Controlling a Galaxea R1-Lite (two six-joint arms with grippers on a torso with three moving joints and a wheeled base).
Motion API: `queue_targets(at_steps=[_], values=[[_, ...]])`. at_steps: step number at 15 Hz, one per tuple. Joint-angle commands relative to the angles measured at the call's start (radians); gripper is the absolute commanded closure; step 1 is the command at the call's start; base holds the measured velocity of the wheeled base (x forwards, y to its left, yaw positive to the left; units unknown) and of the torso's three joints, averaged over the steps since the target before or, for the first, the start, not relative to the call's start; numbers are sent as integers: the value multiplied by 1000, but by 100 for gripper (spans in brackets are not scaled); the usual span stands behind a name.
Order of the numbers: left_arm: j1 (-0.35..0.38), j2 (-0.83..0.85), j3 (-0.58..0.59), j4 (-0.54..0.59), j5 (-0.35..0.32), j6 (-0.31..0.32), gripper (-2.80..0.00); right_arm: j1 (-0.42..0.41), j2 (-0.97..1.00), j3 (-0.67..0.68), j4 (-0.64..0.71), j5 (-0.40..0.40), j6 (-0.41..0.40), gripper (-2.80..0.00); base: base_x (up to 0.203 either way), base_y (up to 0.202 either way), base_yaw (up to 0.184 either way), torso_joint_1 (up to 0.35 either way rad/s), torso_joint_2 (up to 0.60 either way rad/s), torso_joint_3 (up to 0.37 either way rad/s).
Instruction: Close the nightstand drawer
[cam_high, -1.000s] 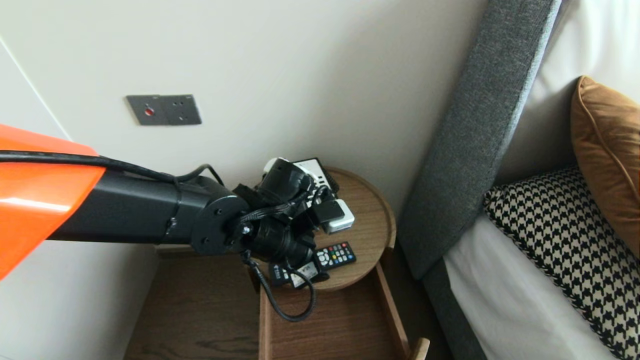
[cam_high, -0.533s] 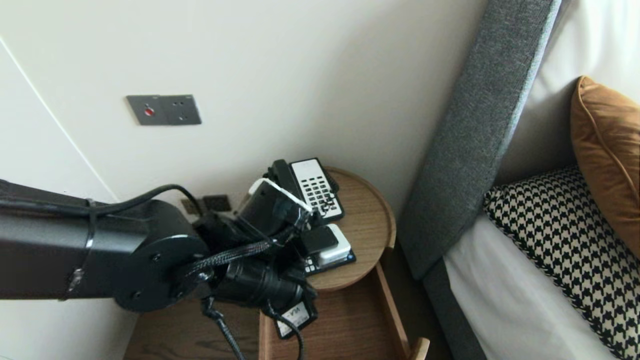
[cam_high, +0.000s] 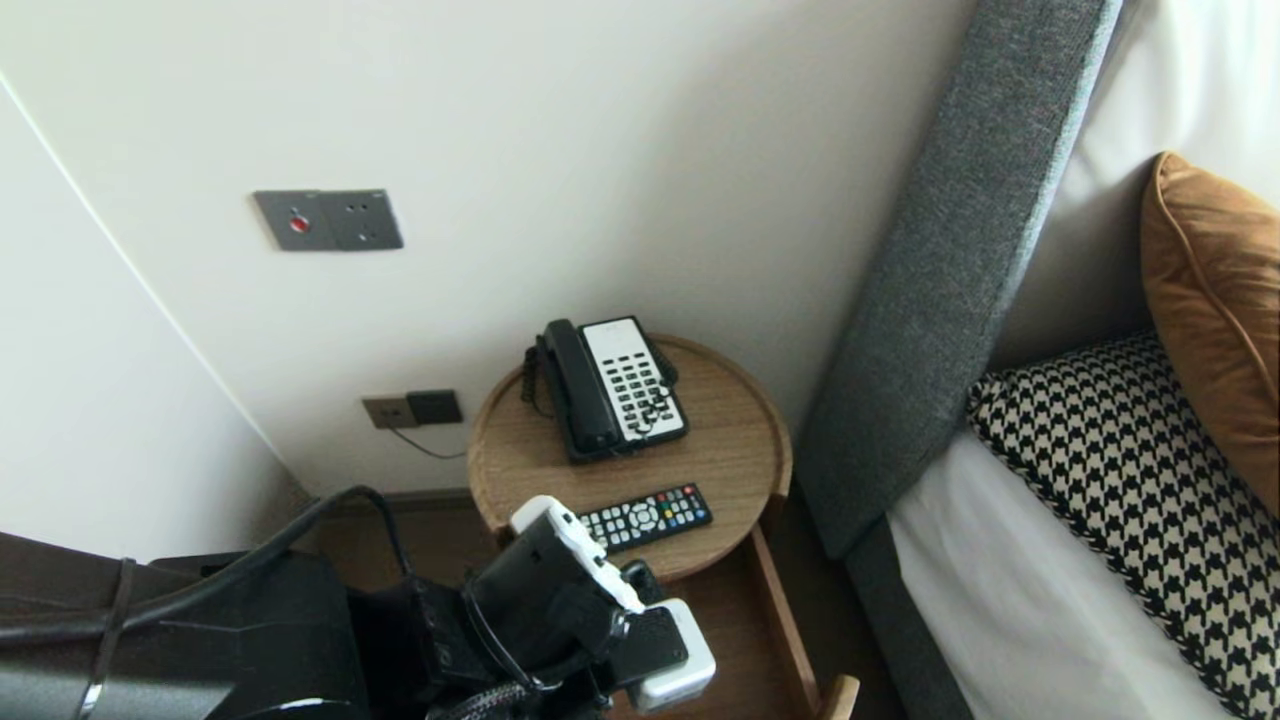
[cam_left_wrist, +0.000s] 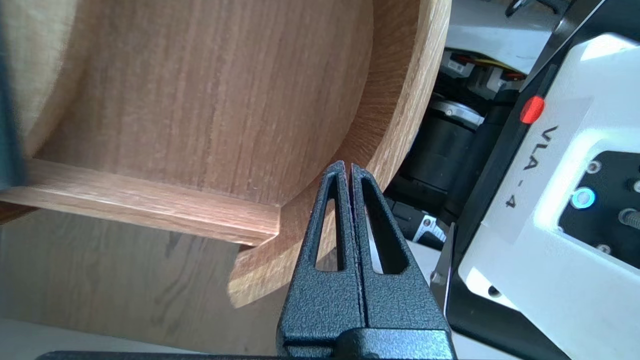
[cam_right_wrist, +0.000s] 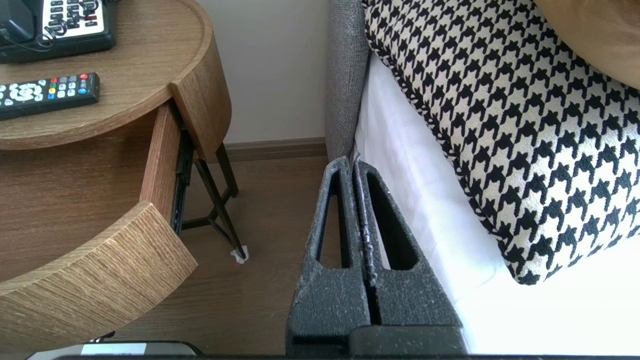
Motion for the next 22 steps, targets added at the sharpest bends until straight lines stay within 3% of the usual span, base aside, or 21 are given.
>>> queue_targets(at_steps=[1, 6, 22], values=[[-6, 36, 42, -31, -1, -1, 0, -1, 0, 0, 0, 0, 0, 0, 0, 0, 0, 0, 0, 0], [-6, 96, 137, -155, 1, -9, 0, -1, 0, 0, 0, 0, 0, 0, 0, 0, 0, 0, 0, 0], [-39, 127, 166, -160, -8, -13, 0, -1, 0, 0, 0, 0, 0, 0, 0, 0, 0, 0, 0, 0]])
